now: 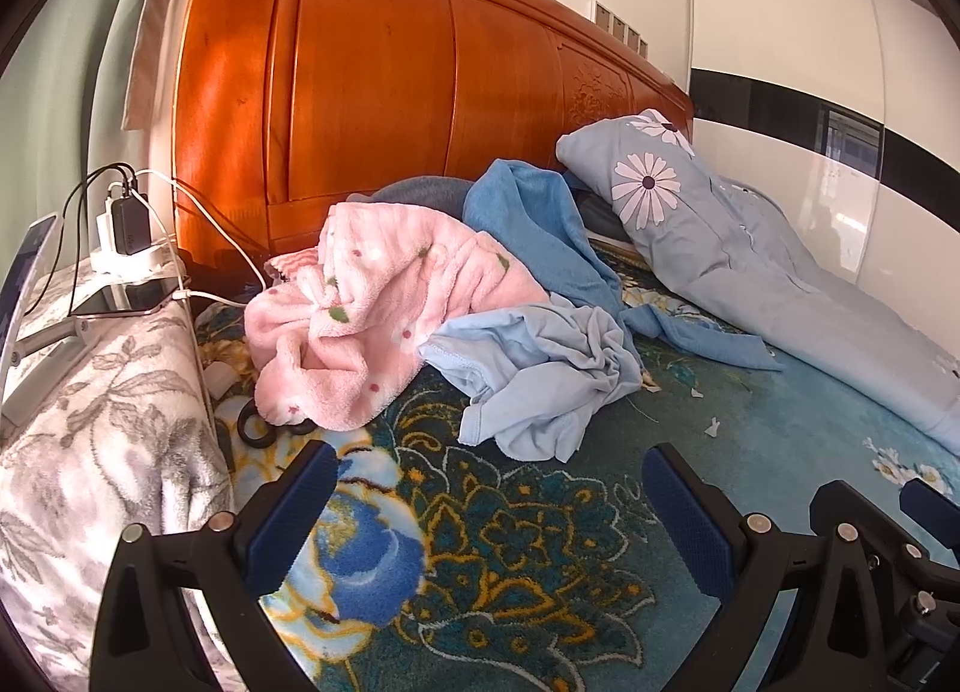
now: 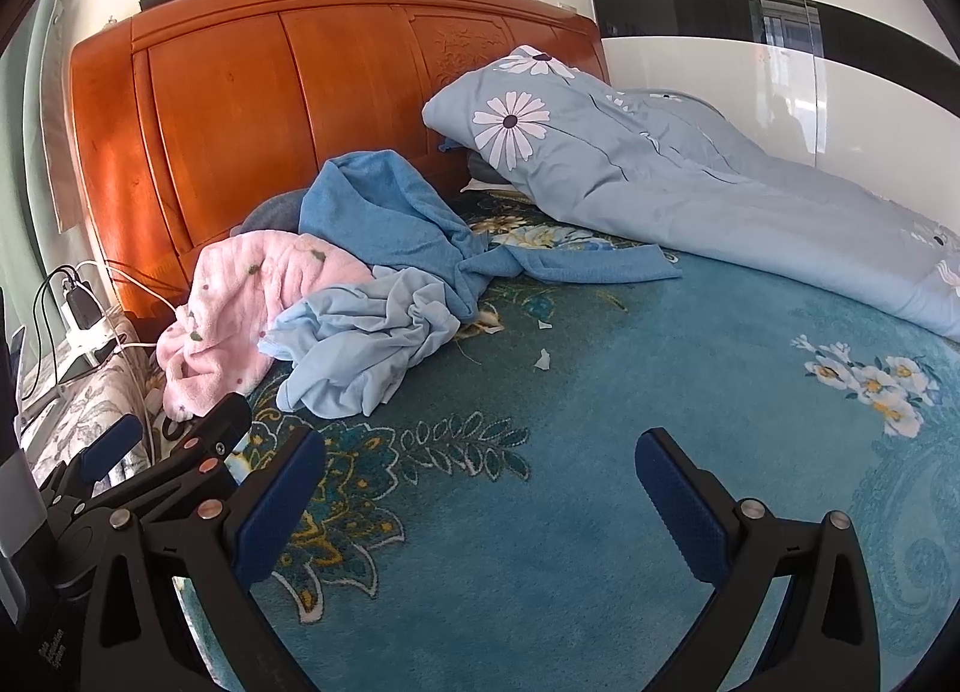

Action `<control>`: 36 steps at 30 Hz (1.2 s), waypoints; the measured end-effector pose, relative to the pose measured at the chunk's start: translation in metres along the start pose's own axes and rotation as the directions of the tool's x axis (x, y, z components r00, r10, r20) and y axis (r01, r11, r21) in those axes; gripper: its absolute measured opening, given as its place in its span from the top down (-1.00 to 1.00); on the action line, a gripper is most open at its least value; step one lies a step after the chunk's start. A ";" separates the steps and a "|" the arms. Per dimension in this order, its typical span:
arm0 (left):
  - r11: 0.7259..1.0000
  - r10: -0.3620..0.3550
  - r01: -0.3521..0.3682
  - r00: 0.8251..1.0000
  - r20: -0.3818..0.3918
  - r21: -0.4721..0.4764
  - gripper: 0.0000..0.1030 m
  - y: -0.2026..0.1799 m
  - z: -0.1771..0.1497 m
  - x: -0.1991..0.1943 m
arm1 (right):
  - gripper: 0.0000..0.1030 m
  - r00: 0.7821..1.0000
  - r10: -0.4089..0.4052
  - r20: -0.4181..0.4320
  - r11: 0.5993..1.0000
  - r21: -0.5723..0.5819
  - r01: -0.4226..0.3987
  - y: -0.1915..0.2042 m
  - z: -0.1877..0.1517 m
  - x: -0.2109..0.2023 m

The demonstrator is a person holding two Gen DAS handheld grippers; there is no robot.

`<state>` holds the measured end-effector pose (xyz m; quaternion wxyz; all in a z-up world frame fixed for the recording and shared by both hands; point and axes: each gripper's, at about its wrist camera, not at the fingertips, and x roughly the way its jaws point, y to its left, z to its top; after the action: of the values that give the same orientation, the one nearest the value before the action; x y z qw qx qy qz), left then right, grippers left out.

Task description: Fold clothes

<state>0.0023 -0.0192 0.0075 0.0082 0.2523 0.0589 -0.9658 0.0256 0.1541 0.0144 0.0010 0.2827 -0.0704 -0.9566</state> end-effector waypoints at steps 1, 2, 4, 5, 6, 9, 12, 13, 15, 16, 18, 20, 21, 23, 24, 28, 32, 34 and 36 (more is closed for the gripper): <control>1.000 -0.013 0.013 1.000 -0.004 -0.001 -1.00 0.000 0.000 0.001 | -1.00 1.000 -0.006 0.012 1.000 0.006 0.006 -0.001 0.000 -0.001; 1.000 -0.024 0.024 1.000 -0.012 0.001 -1.00 0.000 0.000 0.001 | -1.00 0.999 -0.016 0.033 1.000 0.014 0.015 -0.003 0.002 -0.005; 0.999 -0.037 0.037 0.999 -0.022 0.016 -1.00 0.001 0.000 0.002 | -1.00 0.994 -0.038 0.099 0.999 0.028 0.035 -0.011 0.006 -0.015; 0.999 -0.033 0.033 0.999 -0.023 0.022 -1.00 0.002 0.000 0.003 | -1.00 0.990 -0.052 0.130 0.998 0.036 0.047 -0.015 0.010 -0.020; 0.999 -0.028 0.029 0.999 -0.025 0.024 -1.00 0.003 0.000 0.003 | -1.00 0.986 -0.060 0.153 0.998 0.041 0.054 -0.020 0.014 -0.023; 0.999 -0.032 0.032 0.999 -0.032 0.020 -1.00 0.009 0.001 0.005 | -1.00 0.987 0.002 0.159 0.999 0.032 -0.007 -0.029 0.040 -0.020; 0.999 -0.039 0.039 0.998 -0.044 -0.009 -1.00 0.017 0.003 0.008 | -1.00 0.987 0.104 0.120 0.993 -0.067 -0.096 -0.021 0.073 -0.002; 0.999 -0.040 0.039 0.998 -0.044 -0.021 -1.00 0.021 0.003 0.009 | -1.00 0.986 0.134 0.095 0.987 -0.105 -0.124 -0.015 0.083 0.008; 0.998 -0.036 0.034 0.998 -0.043 -0.049 -1.00 0.028 0.005 0.009 | -1.00 0.982 0.186 0.015 0.969 -0.168 -0.181 0.000 0.099 0.038; 0.998 -0.030 0.027 0.999 -0.045 -0.062 -1.00 0.032 0.005 0.008 | -1.00 0.980 0.195 -0.030 0.961 -0.196 -0.197 0.010 0.104 0.056; 0.997 -0.018 0.014 0.999 -0.051 -0.079 -1.00 0.039 0.006 0.008 | -1.00 0.973 0.199 -0.116 0.945 -0.239 -0.222 0.029 0.103 0.093; 0.996 0.002 -0.007 0.999 -0.054 -0.085 -1.00 0.046 0.006 0.007 | -0.96 0.959 0.213 -0.185 0.933 -0.254 -0.256 0.048 0.097 0.126; 0.996 0.020 -0.025 0.998 -0.054 -0.086 -1.00 0.049 0.006 0.007 | -0.90 0.951 0.225 -0.212 0.926 -0.256 -0.277 0.057 0.093 0.141; 0.994 0.046 -0.051 0.998 -0.053 -0.097 -1.00 0.054 0.006 0.007 | -0.83 0.936 0.251 -0.247 0.914 -0.257 -0.313 0.076 0.085 0.164; 0.993 0.046 -0.052 0.998 -0.053 -0.106 -1.00 0.057 0.006 0.006 | -0.80 0.932 0.255 -0.257 0.910 -0.262 -0.321 0.086 0.082 0.174; 0.991 0.033 -0.040 0.998 -0.053 -0.126 -1.00 0.061 0.007 0.005 | -0.41 0.946 0.165 -0.279 0.901 -0.346 -0.259 0.118 0.070 0.205; 0.991 0.033 -0.041 0.997 -0.065 -0.128 -1.00 0.061 0.007 0.006 | 0.24 0.964 0.068 -0.258 0.912 -0.376 -0.165 0.117 0.077 0.215; 0.989 0.022 -0.032 0.997 -0.069 -0.141 -1.00 0.062 0.006 0.006 | 0.47 0.961 0.102 -0.258 0.929 -0.320 -0.185 0.108 0.088 0.212; 0.988 0.011 -0.022 0.997 -0.072 -0.153 -1.00 0.063 0.005 0.006 | 0.63 0.959 0.141 -0.246 0.949 -0.243 -0.202 0.092 0.102 0.205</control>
<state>-0.0029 -0.0822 0.0023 0.0335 0.2854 0.1314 -0.9488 -0.2050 0.0679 0.0009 0.1306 0.3794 0.0346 -0.9153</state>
